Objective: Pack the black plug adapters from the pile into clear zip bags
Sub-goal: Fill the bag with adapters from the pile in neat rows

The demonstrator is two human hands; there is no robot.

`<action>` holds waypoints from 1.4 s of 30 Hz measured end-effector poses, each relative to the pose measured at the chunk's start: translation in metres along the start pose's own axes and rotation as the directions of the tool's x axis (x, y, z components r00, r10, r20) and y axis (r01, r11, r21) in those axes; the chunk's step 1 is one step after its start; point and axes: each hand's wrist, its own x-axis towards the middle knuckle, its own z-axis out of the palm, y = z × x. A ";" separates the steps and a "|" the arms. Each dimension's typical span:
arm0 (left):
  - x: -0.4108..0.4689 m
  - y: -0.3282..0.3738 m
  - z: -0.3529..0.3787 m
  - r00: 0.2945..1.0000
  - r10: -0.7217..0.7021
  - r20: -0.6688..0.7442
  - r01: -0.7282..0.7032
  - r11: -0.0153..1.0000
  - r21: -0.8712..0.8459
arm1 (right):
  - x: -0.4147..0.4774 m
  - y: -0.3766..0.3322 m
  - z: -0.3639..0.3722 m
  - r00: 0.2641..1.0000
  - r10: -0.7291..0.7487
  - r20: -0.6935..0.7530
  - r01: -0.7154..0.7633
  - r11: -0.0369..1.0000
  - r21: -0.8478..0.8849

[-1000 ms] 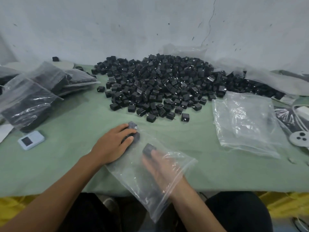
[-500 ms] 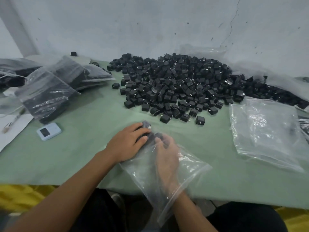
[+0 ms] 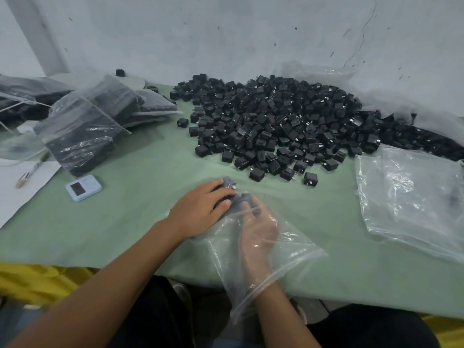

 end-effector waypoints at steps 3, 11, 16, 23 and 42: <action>0.001 0.002 0.000 1.000 0.007 -0.004 -0.007 1.000 0.010 | 0.004 -0.001 0.006 0.991 0.047 -0.123 -0.050 0.998 -0.028; 0.000 0.002 0.000 1.000 -0.018 0.005 0.017 1.000 0.006 | 0.008 0.015 -0.007 0.999 0.021 0.049 -0.019 0.999 -0.048; 0.001 0.003 0.000 1.000 -0.028 -0.002 0.028 1.000 0.006 | 0.006 0.015 -0.005 0.995 0.052 0.084 -0.061 0.993 0.099; 0.001 0.002 0.001 0.999 -0.043 0.012 0.043 0.999 0.013 | -0.003 0.011 -0.015 0.993 -0.097 0.067 0.094 0.994 0.055; 0.002 -0.002 0.001 0.999 -0.035 0.024 0.034 0.999 0.032 | 0.004 0.010 -0.022 0.913 -0.176 0.367 0.265 0.941 -0.208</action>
